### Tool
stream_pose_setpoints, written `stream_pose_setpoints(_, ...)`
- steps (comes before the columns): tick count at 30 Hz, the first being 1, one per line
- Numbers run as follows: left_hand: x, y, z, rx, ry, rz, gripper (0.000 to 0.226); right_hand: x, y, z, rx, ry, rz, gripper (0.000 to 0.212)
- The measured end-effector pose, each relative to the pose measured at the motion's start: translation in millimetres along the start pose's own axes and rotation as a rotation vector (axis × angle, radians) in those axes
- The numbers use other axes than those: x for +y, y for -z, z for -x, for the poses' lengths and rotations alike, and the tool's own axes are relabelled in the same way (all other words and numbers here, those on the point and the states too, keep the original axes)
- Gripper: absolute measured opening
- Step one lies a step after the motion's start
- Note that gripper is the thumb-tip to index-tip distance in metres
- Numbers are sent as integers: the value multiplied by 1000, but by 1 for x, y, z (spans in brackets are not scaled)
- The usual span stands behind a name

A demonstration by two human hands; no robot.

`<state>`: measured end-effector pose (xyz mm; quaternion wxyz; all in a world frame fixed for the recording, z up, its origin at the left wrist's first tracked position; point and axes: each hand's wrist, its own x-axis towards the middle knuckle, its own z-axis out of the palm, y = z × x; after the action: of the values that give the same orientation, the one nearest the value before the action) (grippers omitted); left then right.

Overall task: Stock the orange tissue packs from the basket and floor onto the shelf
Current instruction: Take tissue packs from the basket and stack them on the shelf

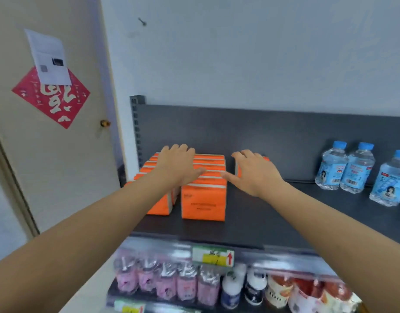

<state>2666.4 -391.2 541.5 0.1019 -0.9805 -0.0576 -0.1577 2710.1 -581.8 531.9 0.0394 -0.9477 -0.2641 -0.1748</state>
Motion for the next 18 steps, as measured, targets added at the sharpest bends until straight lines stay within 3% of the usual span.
stream_pose_setpoints(5,-65,5,91,-39,82,-21,76,-93,8,39,2,52,-79,68)
stream_pose_setpoints(10,-115,-26,178,-24,151,43,83,-188,-16,92,-36,231,-85,61)
stream_pose_setpoints(15,-140,-97,253,-149,199,70,99,-255,-69,138,-287,290,-86,62)
stream_pose_setpoints(18,-146,-145,288,-304,238,109,100,-273,-116,157,-526,258,-62,75)
